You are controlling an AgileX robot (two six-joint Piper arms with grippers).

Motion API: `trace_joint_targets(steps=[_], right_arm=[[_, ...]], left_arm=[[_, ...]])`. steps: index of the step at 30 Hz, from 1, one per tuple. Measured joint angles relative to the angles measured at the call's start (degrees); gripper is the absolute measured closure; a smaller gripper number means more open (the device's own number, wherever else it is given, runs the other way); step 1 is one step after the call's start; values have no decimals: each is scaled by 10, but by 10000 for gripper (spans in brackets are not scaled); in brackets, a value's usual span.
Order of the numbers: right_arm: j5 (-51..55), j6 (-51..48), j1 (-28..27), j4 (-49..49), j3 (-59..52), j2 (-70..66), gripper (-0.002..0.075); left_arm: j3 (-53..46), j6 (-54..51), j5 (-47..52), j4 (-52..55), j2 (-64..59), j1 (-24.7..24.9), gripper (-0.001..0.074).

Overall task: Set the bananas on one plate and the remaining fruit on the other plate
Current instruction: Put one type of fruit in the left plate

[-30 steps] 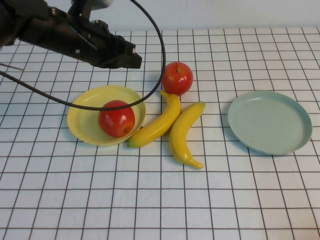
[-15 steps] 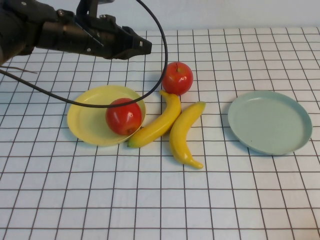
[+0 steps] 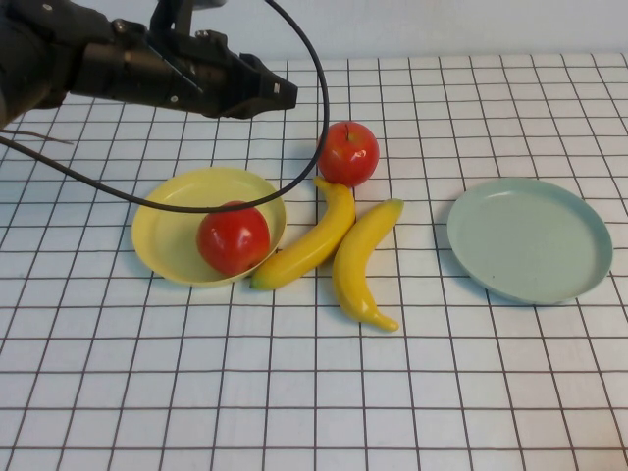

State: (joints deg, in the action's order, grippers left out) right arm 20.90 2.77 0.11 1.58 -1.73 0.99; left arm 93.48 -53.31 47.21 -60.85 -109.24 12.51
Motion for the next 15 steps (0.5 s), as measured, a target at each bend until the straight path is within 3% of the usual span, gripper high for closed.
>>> trace_joint_targets(steps=[3, 5, 7, 10, 11, 15], right_arm=[[0, 0, 0, 0, 0, 0, 741], [0, 0, 0, 0, 0, 0, 741], [0, 0, 0, 0, 0, 0, 741], [0, 0, 0, 0, 0, 0, 741], [0, 0, 0, 0, 0, 0, 741], [0, 0, 0, 0, 0, 0, 741]], left_arm=[[0, 0, 3, 0, 0, 0, 721], [0, 0, 6, 0, 0, 0, 671], [0, 0, 10, 3, 0, 0, 557], [0, 0, 13, 20, 0, 0, 249], [0, 0, 10, 24, 0, 0, 188], [3, -18, -12, 20, -1, 2, 71]])
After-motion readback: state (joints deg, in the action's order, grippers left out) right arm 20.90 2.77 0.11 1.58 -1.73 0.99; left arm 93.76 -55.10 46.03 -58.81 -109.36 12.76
